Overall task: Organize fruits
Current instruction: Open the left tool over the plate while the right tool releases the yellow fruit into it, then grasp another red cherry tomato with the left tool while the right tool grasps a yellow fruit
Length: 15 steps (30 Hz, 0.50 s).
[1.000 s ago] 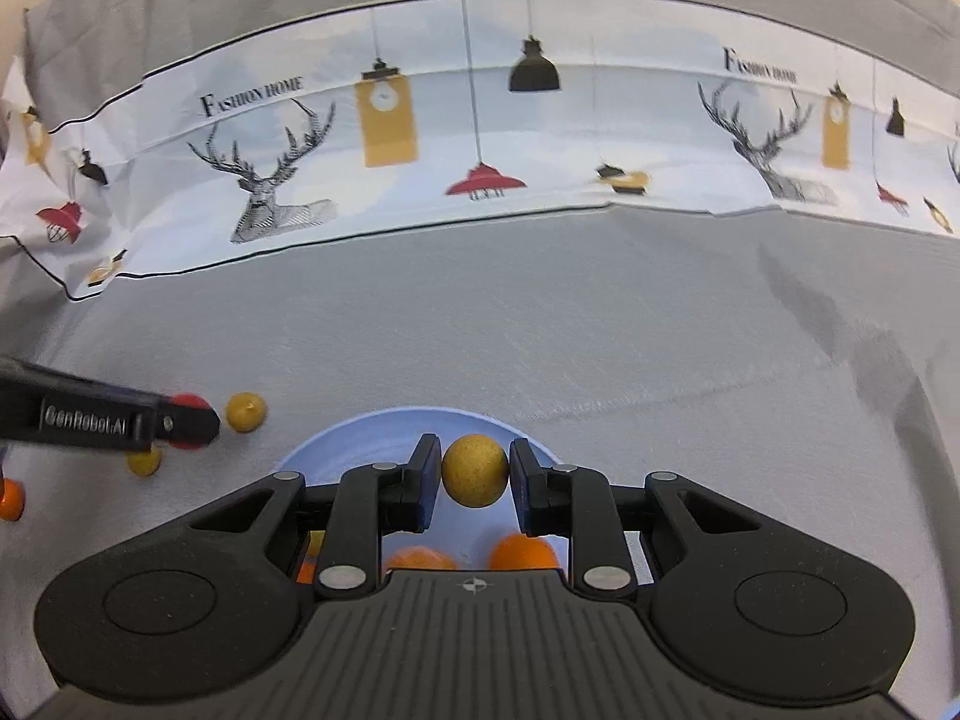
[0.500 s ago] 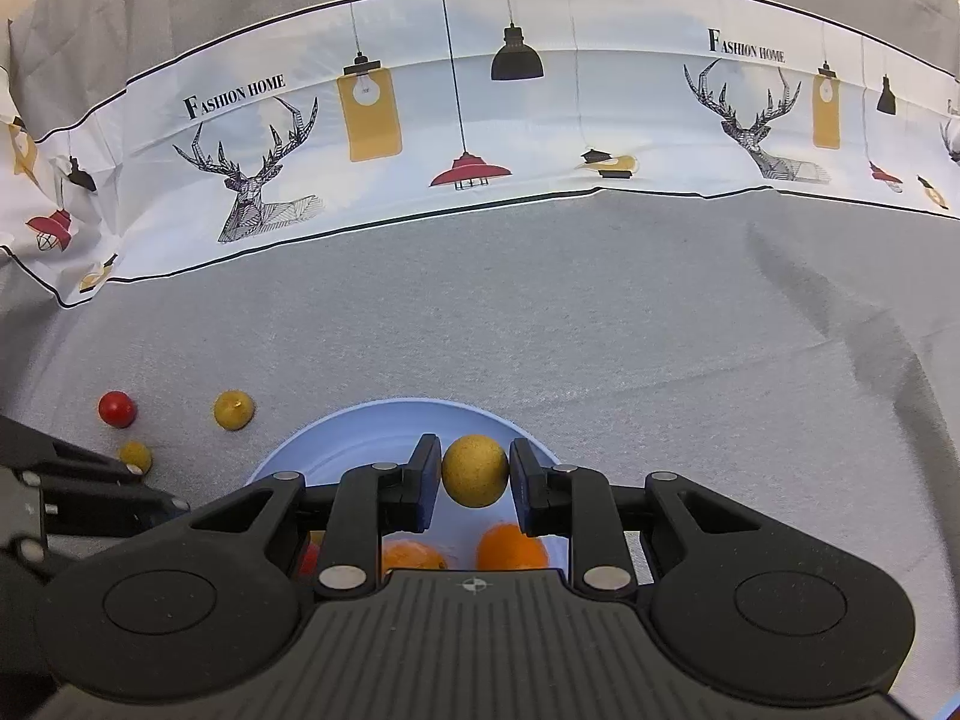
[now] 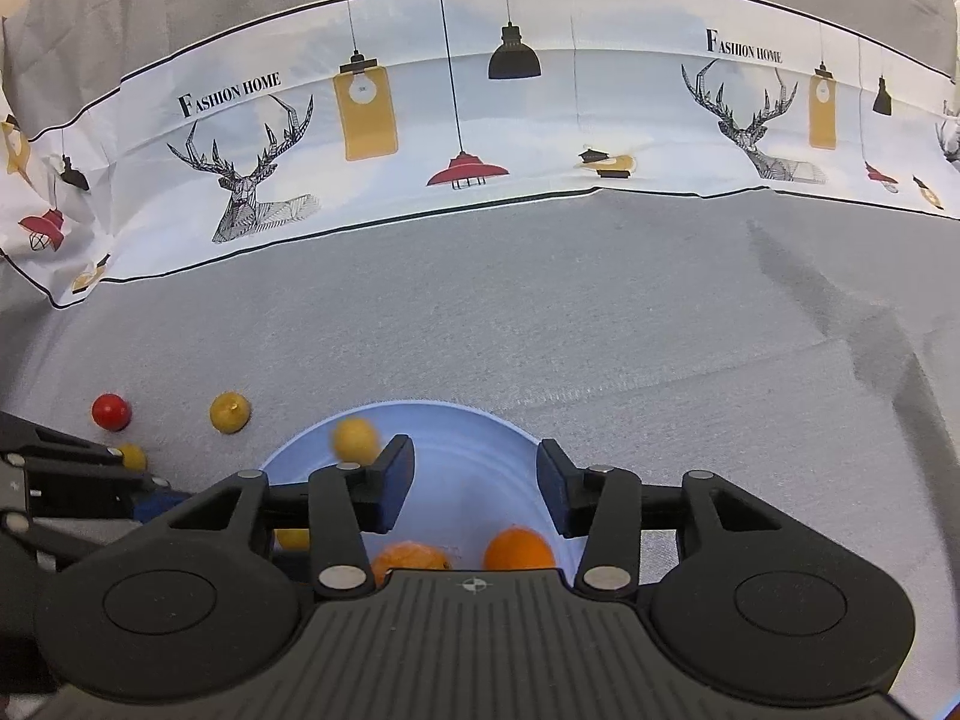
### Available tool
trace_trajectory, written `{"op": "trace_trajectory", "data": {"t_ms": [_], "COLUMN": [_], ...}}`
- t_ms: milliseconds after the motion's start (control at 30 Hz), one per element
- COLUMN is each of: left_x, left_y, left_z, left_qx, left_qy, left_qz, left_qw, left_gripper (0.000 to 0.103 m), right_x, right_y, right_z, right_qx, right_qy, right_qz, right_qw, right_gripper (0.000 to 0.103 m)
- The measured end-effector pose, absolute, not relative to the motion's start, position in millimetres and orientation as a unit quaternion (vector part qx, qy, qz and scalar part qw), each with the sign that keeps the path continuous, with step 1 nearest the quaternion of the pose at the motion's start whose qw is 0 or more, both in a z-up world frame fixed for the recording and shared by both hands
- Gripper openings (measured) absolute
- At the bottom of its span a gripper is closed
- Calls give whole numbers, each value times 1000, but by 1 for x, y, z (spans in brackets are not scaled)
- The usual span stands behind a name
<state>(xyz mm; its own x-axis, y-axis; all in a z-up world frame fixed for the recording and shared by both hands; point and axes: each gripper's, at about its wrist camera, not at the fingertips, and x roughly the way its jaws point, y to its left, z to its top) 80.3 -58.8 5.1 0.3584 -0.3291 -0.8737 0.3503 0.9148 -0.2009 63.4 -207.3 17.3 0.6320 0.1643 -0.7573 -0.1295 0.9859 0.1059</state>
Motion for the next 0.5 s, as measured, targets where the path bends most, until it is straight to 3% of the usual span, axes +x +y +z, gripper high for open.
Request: {"op": "trace_trajectory", "data": {"t_ms": [500], "left_x": [100], "left_y": [0], "left_z": [19], "left_qx": [-51], "left_qy": [508], "left_qz": [-60], "left_qw": [858], "left_gripper": [36], "right_x": [65], "right_y": [-194], "right_z": [24], "right_qx": [17], "right_qy": [398], "right_qz": [79], "right_qw": [914], "right_gripper": [48]}}
